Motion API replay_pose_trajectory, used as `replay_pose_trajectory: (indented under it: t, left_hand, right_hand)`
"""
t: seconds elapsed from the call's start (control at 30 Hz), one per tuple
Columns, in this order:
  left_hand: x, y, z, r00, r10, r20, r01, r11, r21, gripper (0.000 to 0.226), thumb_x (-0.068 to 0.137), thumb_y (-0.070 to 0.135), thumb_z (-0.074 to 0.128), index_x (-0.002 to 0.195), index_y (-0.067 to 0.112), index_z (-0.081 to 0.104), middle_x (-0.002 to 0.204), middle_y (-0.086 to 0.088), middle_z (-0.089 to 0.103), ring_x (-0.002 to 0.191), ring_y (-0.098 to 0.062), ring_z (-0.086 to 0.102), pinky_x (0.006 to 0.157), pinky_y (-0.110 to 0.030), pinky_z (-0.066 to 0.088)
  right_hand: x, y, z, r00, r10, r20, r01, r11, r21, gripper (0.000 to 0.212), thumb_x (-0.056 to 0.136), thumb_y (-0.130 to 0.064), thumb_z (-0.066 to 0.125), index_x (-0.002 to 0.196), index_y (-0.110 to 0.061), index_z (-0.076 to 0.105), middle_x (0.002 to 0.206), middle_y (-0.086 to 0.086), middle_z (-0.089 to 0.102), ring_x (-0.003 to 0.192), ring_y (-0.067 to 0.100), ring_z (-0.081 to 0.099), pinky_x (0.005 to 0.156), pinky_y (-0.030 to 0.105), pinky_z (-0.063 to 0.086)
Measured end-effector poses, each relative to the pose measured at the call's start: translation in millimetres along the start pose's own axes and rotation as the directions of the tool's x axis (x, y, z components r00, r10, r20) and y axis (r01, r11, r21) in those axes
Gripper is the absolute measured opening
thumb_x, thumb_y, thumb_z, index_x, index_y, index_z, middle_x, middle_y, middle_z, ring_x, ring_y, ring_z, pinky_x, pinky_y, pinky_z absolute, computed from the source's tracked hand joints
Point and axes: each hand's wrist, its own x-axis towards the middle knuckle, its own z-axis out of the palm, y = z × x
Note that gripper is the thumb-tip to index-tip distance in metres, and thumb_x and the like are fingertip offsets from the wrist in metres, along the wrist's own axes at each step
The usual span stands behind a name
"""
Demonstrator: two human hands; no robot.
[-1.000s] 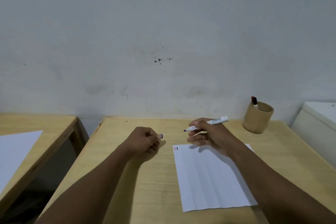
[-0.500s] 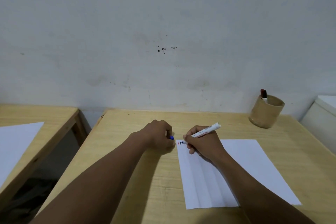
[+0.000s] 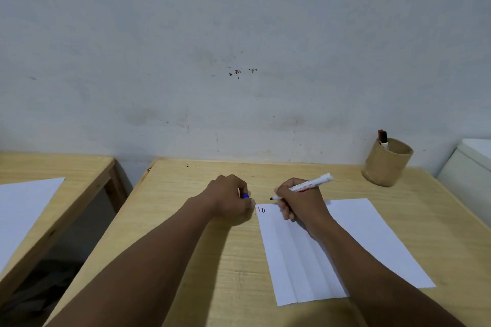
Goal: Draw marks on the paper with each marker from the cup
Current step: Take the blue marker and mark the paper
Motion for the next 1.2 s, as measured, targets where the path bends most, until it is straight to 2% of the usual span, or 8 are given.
replay_pose_trajectory:
  t: [0.1, 0.2, 0.3, 0.4, 0.5, 0.67, 1.07, 1.2]
  left_hand:
    - [-3.3, -0.3, -5.5, 0.999, -0.037, -0.026, 0.032, 0.982, -0.185, 0.02, 0.087, 0.038, 0.069, 0.079, 0.019, 0.071, 0.08, 0.003, 0.074, 0.078, -0.018, 0.066, 0.071, -0.028, 0.05]
    - [-10.4, 8.7, -20.1, 0.999, -0.034, -0.004, 0.027, 0.863, -0.505, 0.025, 0.094, 0.032, 0.069, 0.086, 0.01, 0.076, 0.079, -0.006, 0.073, 0.067, -0.02, 0.065, 0.066, -0.029, 0.053]
    - [-13.7, 26.1, -33.8, 1.0, -0.015, 0.001, 0.011, 0.69, -0.724, 0.031, 0.098, 0.031, 0.065, 0.101, 0.002, 0.076, 0.084, -0.008, 0.07, 0.071, -0.023, 0.064, 0.067, -0.029, 0.054]
    - [-12.8, 52.4, -39.8, 1.0, 0.009, 0.018, 0.011, 0.511, -0.859, 0.025, 0.098, 0.031, 0.066, 0.098, 0.008, 0.076, 0.081, -0.006, 0.067, 0.071, -0.025, 0.062, 0.07, -0.031, 0.053]
    - [-9.4, 79.4, -35.8, 0.999, 0.039, 0.028, 0.008, 0.434, -0.901, 0.023, 0.097, 0.031, 0.067, 0.099, 0.01, 0.076, 0.083, -0.007, 0.066, 0.071, -0.025, 0.061, 0.071, -0.033, 0.051]
    - [-2.9, 112.9, -22.7, 0.993, 0.113, 0.032, -0.019, 0.422, -0.906, 0.024, 0.095, 0.032, 0.069, 0.098, 0.009, 0.078, 0.085, -0.008, 0.068, 0.074, -0.026, 0.065, 0.071, -0.032, 0.053]
    - [27.8, 170.4, -12.6, 0.977, 0.211, -0.041, -0.167, 0.626, -0.762, 0.031, 0.097, 0.028, 0.068, 0.1, -0.002, 0.075, 0.082, -0.006, 0.074, 0.075, -0.018, 0.073, 0.075, -0.032, 0.059]
    - [45.7, 196.1, -13.5, 0.965, 0.178, -0.19, -0.261, 0.625, -0.736, 0.023, 0.093, 0.026, 0.072, 0.095, 0.003, 0.077, 0.084, -0.01, 0.076, 0.072, -0.021, 0.074, 0.068, -0.033, 0.059]
  right_hand:
    - [2.6, -8.9, -8.6, 0.993, 0.06, -0.105, -0.04, 0.981, 0.191, 0.005, 0.084, -0.015, 0.07, 0.084, -0.013, 0.065, 0.056, 0.004, 0.056, 0.038, 0.011, 0.041, 0.04, 0.02, 0.026]
    - [2.4, -25.9, -20.6, 0.984, 0.069, -0.164, -0.019, 0.957, 0.289, 0.018, 0.08, -0.026, 0.082, 0.08, -0.017, 0.067, 0.054, -0.001, 0.054, 0.037, 0.008, 0.038, 0.038, 0.018, 0.025]
    - [-2.2, -47.2, -33.0, 0.998, 0.032, -0.051, -0.008, 0.913, 0.408, 0.016, 0.084, -0.024, 0.079, 0.089, -0.012, 0.069, 0.062, 0.003, 0.061, 0.043, 0.009, 0.051, 0.038, 0.018, 0.035]
    - [-10.9, -62.4, -44.7, 0.997, 0.05, 0.06, -0.076, 0.813, 0.578, 0.017, 0.092, -0.024, 0.063, 0.093, -0.008, 0.07, 0.07, 0.01, 0.069, 0.049, 0.014, 0.063, 0.042, 0.021, 0.045]
    - [-21.5, -70.3, -52.4, 0.996, 0.055, 0.068, -0.085, 0.787, 0.611, 0.019, 0.092, -0.02, 0.056, 0.086, -0.007, 0.068, 0.066, 0.011, 0.069, 0.047, 0.016, 0.062, 0.041, 0.021, 0.044]
    - [-30.8, -76.7, -63.3, 1.0, 0.03, -0.001, -0.023, 0.796, 0.605, 0.017, 0.093, -0.018, 0.06, 0.083, -0.006, 0.066, 0.067, 0.012, 0.07, 0.049, 0.017, 0.065, 0.044, 0.022, 0.044]
    - [-21.1, -76.6, -103.6, 0.998, -0.024, -0.063, 0.057, 0.79, 0.61, 0.019, 0.092, -0.028, 0.069, 0.087, -0.009, 0.068, 0.071, 0.008, 0.071, 0.053, 0.014, 0.065, 0.048, 0.024, 0.045]
    - [-8.7, -90.5, -137.5, 0.969, 0.008, -0.247, 0.142, 0.8, 0.583, 0.023, 0.092, -0.034, 0.07, 0.091, -0.012, 0.063, 0.068, 0.008, 0.064, 0.054, 0.017, 0.06, 0.051, 0.027, 0.04]
